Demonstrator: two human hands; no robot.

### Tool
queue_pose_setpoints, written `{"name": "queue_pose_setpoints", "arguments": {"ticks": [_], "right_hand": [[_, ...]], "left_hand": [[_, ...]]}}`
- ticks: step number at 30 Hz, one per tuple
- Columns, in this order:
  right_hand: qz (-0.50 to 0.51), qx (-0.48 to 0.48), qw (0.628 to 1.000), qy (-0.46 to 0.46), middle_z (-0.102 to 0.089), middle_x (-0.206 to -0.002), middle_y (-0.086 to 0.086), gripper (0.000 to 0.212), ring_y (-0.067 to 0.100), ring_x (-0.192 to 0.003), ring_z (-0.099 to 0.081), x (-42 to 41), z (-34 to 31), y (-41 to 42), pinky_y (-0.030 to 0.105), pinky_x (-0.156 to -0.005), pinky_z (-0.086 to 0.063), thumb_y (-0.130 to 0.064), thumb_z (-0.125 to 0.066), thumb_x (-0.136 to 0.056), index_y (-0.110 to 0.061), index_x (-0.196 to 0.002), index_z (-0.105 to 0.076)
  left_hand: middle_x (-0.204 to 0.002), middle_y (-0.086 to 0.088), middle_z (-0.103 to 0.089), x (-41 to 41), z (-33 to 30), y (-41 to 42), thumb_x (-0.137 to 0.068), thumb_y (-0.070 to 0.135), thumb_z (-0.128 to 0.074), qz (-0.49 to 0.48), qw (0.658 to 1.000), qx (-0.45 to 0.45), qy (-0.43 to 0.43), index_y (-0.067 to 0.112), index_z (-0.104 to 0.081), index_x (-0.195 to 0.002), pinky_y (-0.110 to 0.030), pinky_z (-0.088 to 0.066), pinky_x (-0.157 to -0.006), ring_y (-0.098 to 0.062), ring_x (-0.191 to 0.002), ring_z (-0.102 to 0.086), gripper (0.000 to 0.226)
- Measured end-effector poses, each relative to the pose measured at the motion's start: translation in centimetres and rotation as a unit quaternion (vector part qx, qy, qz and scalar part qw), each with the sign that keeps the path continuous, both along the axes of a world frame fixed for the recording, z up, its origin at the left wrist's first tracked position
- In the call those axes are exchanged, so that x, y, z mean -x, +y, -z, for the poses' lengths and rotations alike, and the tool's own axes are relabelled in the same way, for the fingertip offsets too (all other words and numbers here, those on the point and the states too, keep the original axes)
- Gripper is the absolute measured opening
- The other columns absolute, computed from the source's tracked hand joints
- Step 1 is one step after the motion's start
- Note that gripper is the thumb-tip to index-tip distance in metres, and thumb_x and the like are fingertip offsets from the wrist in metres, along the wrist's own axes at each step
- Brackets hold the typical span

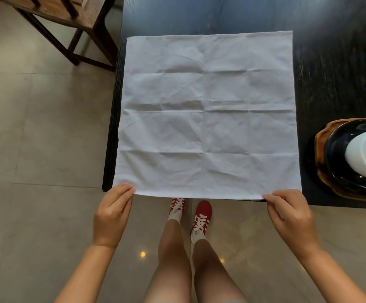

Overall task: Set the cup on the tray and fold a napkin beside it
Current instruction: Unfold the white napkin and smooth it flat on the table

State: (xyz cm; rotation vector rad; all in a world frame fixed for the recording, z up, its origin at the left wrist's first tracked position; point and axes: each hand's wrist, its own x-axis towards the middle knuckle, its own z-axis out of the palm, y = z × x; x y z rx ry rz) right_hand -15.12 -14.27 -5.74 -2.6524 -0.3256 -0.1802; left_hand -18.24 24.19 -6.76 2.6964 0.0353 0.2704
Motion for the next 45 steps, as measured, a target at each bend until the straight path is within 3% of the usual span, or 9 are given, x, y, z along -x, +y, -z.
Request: {"name": "queue_pose_setpoints", "arguments": {"ticks": [8,11,14,16,20,26,34,40,45], "right_hand": [[0.03,0.022,0.999,0.007,-0.063,-0.075,0.01,0.023,0.027,-0.073,-0.059,0.0,-0.6,0.6,0.036,-0.072,-0.038,-0.02,-0.053,-0.08,-0.006,-0.079,-0.071],[0.071,0.012,0.997,0.011,-0.064,-0.104,0.015,0.033,0.025,-0.103,-0.053,-0.9,-1.1,2.5,0.043,-0.09,-0.034,-0.025,-0.048,-0.084,-0.009,-0.109,-0.064],[0.073,0.043,0.994,0.064,-0.033,-0.148,0.013,0.051,0.024,-0.138,-0.023,-2.7,-1.1,6.8,0.049,-0.111,-0.013,-0.028,-0.037,-0.092,-0.013,-0.141,-0.033],[0.055,0.083,0.989,0.114,-0.009,-0.155,0.006,0.057,0.021,-0.143,-0.003,-3.9,-0.7,9.8,0.048,-0.114,0.0,-0.032,-0.029,-0.094,-0.019,-0.147,-0.012],[0.035,0.161,0.971,0.174,0.009,-0.156,0.001,0.059,0.018,-0.143,0.011,-5.4,0.9,11.7,0.051,-0.115,0.003,-0.038,-0.025,-0.096,-0.026,-0.146,0.005],[0.054,0.195,0.963,0.177,0.006,-0.157,0.001,0.064,0.014,-0.143,0.009,-6.3,1.5,6.5,0.042,-0.113,0.009,-0.048,-0.014,-0.091,-0.023,-0.148,0.001],[0.198,0.177,0.946,0.187,-0.005,-0.157,0.01,0.069,0.019,-0.144,0.0,-7.2,0.0,3.2,0.048,-0.116,-0.002,-0.046,-0.011,-0.091,-0.007,-0.147,-0.005],[0.051,0.131,0.981,0.132,0.001,-0.157,0.003,0.058,0.016,-0.143,0.006,-12.7,0.1,10.9,0.044,-0.114,0.007,-0.036,-0.024,-0.094,-0.02,-0.148,-0.008],[0.022,0.158,0.975,0.152,-0.004,-0.158,0.002,0.058,0.016,-0.145,0.002,-16.7,1.8,11.4,0.045,-0.114,0.006,-0.039,-0.033,-0.095,-0.028,-0.147,-0.01]], "left_hand": [[-0.098,-0.018,-0.069,-0.2,-0.4,-0.7,-0.087,0.007,-0.056,-0.011,1.0,0.005,-0.001,-0.004,-0.071,-0.095,-0.018,-0.038,-0.104,-0.027,-0.096,-0.063,0.02],[-0.116,-0.016,-0.064,-1.0,-1.4,-2.5,-0.088,0.017,-0.049,-0.01,1.0,0.027,-0.002,-0.001,-0.064,-0.113,-0.028,-0.038,-0.105,-0.026,-0.113,-0.057,0.034],[-0.15,-0.006,-0.031,-4.0,-1.6,-7.6,-0.093,0.026,-0.037,0.068,0.996,-0.002,0.054,0.01,-0.033,-0.142,-0.045,-0.014,-0.116,-0.02,-0.141,-0.022,0.051],[-0.157,0.0,-0.005,-6.2,-1.2,-11.2,-0.096,0.035,-0.027,0.109,0.986,-0.065,0.112,0.022,-0.011,-0.148,-0.05,0.002,-0.115,-0.017,-0.145,0.0,0.056],[-0.157,-0.003,-0.003,-8.7,0.6,-13.6,-0.095,0.044,-0.02,0.128,0.966,-0.148,0.17,0.029,-0.007,-0.147,-0.053,0.003,-0.113,-0.022,-0.145,-0.001,0.056],[-0.158,0.001,0.001,-8.7,1.9,-7.9,-0.09,0.054,-0.021,0.097,0.968,-0.146,0.182,0.035,-0.003,-0.147,-0.047,0.005,-0.114,-0.018,-0.145,0.002,0.063],[-0.158,-0.006,0.0,-8.9,0.8,-3.4,-0.087,0.053,-0.01,-0.124,0.964,-0.1,0.215,0.012,0.001,-0.147,-0.051,0.005,-0.115,-0.013,-0.144,0.005,0.074],[-0.156,0.0,0.003,-16.0,0.2,-10.8,-0.092,0.045,-0.017,0.119,0.977,-0.127,0.126,0.024,0.0,-0.147,-0.049,0.012,-0.112,-0.014,-0.144,0.006,0.061],[-0.158,-0.002,-0.005,-20.3,1.3,-11.4,-0.088,0.05,-0.011,0.164,0.963,-0.151,0.154,0.032,-0.005,-0.145,-0.051,0.005,-0.113,-0.015,-0.144,0.003,0.061]]}}
